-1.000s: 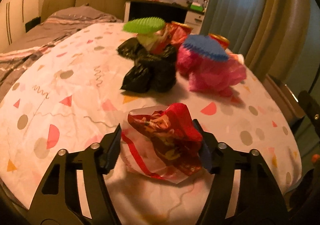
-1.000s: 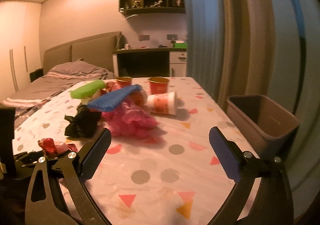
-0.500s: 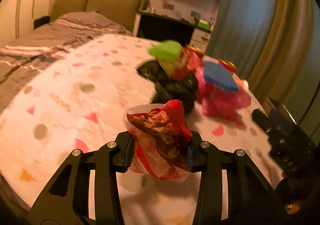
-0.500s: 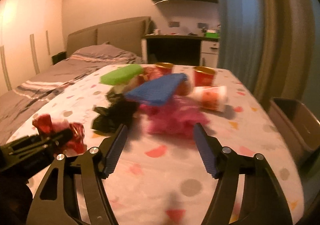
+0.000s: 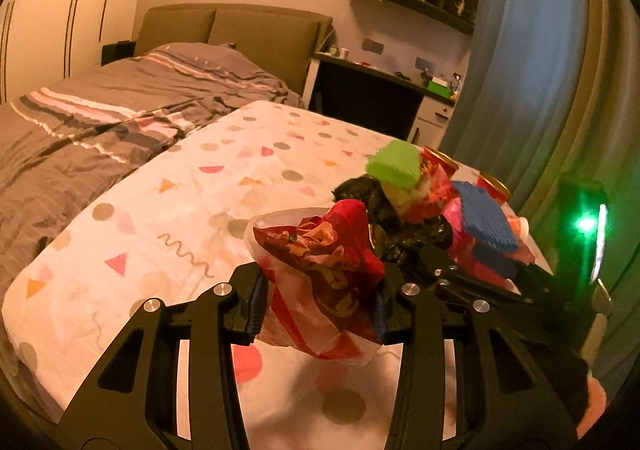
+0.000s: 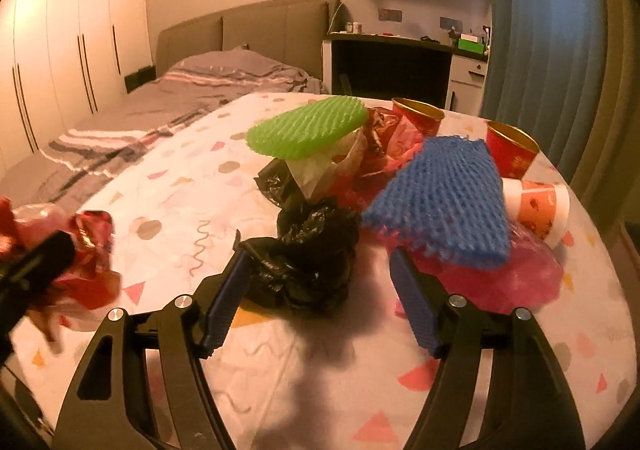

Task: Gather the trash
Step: 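Grasp the red-and-white wrapper with the left tool while the right tool grasps the black plastic bag, then carry the wrapper in the left tool and black bag in the right tool to the gray bin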

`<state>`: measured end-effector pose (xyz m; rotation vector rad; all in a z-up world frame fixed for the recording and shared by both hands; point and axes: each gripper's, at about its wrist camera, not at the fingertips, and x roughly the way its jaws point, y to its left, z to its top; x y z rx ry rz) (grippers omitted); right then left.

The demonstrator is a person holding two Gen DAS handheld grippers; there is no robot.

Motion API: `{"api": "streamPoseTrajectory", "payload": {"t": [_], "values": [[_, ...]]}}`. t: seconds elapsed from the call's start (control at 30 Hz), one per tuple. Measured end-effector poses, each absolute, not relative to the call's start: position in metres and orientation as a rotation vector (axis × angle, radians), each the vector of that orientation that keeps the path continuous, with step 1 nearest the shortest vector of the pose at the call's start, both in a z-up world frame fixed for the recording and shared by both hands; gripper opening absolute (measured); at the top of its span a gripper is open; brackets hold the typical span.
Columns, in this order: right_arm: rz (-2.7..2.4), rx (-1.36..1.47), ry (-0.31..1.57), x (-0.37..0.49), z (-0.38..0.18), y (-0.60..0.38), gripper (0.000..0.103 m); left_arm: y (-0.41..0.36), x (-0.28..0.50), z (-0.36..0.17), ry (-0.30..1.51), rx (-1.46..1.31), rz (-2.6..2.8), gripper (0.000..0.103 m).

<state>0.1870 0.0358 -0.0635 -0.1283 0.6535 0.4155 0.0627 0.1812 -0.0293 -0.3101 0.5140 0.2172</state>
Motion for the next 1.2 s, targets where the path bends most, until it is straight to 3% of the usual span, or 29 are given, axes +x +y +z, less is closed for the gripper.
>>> {"api": "streamPoseTrajectory", "payload": {"t": [0.1, 0.17, 0.27, 0.33, 0.47, 0.53, 1.2], "values": [[0.42, -0.124, 0.681, 0.195, -0.068, 0.04, 0.071, 0.186, 0.066, -0.029, 0.513, -0.313, 0.221, 0.04], [0.421, -0.127, 0.689, 0.2, -0.07, 0.043, 0.066, 0.188, 0.068, -0.03, 0.513, -0.316, 0.22, 0.04], [0.435, -0.154, 0.703, 0.202, -0.073, 0.049, 0.046, 0.189, 0.069, -0.031, 0.518, -0.321, 0.216, 0.04], [0.439, -0.176, 0.696, 0.202, -0.075, 0.052, 0.024, 0.19, 0.067, -0.031, 0.519, -0.324, 0.216, 0.04], [0.474, -0.176, 0.67, 0.195, -0.072, 0.049, 0.015, 0.19, 0.067, -0.03, 0.516, -0.318, 0.217, 0.04], [0.499, -0.164, 0.655, 0.186, -0.067, 0.045, 0.003, 0.19, 0.067, -0.03, 0.516, -0.317, 0.218, 0.04], [0.456, -0.059, 0.435, 0.092, -0.004, -0.074, 0.002, 0.116, 0.058, -0.003, 0.467, -0.229, 0.089, 0.04]]}}
